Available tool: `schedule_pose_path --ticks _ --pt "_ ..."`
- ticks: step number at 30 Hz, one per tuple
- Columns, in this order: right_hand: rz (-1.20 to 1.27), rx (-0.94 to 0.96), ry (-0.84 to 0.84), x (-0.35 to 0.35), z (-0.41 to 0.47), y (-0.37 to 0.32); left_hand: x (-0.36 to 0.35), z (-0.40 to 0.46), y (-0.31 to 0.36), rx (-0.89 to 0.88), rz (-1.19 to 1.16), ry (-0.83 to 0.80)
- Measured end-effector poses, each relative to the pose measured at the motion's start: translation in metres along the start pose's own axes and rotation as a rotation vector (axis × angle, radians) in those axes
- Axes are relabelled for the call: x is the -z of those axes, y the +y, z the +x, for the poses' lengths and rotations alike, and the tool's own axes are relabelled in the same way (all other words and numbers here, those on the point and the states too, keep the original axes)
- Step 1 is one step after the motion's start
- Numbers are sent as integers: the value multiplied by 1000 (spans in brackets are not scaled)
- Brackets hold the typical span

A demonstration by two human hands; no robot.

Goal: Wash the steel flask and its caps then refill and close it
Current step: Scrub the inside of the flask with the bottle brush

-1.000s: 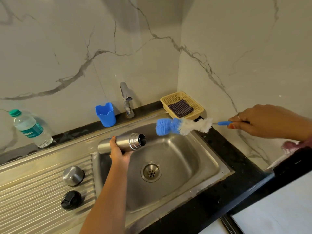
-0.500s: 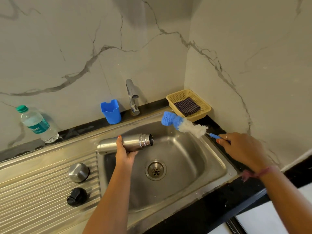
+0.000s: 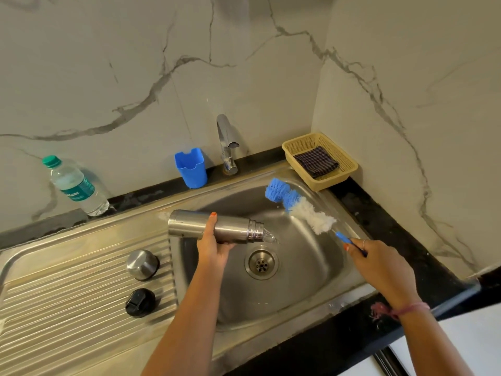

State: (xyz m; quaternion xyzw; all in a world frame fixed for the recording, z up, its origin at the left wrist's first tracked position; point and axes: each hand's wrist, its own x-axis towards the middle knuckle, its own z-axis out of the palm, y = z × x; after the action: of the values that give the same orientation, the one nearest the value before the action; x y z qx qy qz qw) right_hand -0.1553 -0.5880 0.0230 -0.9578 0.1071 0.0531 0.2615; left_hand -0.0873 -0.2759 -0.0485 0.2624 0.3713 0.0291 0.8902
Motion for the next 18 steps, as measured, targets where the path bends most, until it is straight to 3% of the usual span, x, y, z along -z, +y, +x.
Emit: schedule_pose_path --ticks 9,18 --pt "57 -15 34 -3 -9 -4 -1 -10 5 -100 51 -2" --pt "56 -22 49 -6 -17 -9 -3 -18 9 -274 247 -48"
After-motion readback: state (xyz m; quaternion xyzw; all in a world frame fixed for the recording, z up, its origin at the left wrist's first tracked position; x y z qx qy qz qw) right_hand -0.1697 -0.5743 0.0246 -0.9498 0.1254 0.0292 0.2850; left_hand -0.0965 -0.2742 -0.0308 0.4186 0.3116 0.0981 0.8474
